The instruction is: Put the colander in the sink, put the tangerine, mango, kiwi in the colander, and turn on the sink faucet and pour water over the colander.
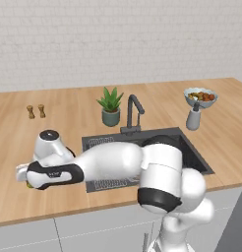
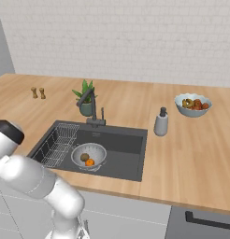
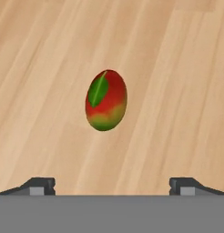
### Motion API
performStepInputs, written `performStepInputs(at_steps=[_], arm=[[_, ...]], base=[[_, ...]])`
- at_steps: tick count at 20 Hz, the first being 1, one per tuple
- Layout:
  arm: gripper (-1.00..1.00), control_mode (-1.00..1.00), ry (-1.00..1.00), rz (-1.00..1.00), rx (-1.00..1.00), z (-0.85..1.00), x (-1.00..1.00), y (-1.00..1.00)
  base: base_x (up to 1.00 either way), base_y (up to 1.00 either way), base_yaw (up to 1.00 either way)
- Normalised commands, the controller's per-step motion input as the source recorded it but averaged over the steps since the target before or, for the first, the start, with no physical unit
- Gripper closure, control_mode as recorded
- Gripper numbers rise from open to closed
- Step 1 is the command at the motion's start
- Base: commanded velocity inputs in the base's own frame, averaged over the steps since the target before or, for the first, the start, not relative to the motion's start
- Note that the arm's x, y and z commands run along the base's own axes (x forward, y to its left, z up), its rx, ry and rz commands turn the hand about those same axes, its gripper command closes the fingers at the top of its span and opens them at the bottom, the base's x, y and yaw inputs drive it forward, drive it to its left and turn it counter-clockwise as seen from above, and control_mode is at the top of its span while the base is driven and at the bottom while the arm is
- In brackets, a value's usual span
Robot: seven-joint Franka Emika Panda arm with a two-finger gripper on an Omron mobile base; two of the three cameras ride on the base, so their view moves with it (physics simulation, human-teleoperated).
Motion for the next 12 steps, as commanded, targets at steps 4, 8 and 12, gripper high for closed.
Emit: performStepInputs(at_steps=[4, 8, 12], arm=[[-1.0, -1.0, 0.0, 0.0, 0.0, -0.16, 0.24, 0.08], [-1.0, -1.0, 0.0, 0.0, 0.0, -0.14, 0.23, 0.15], [-1.0, -1.0, 0.0, 0.0, 0.0, -0.22, 0.15, 0.19]], base=[[0.0, 0.0, 0.0], [0.0, 0.0, 0.0], [0.0, 0.0, 0.0]])
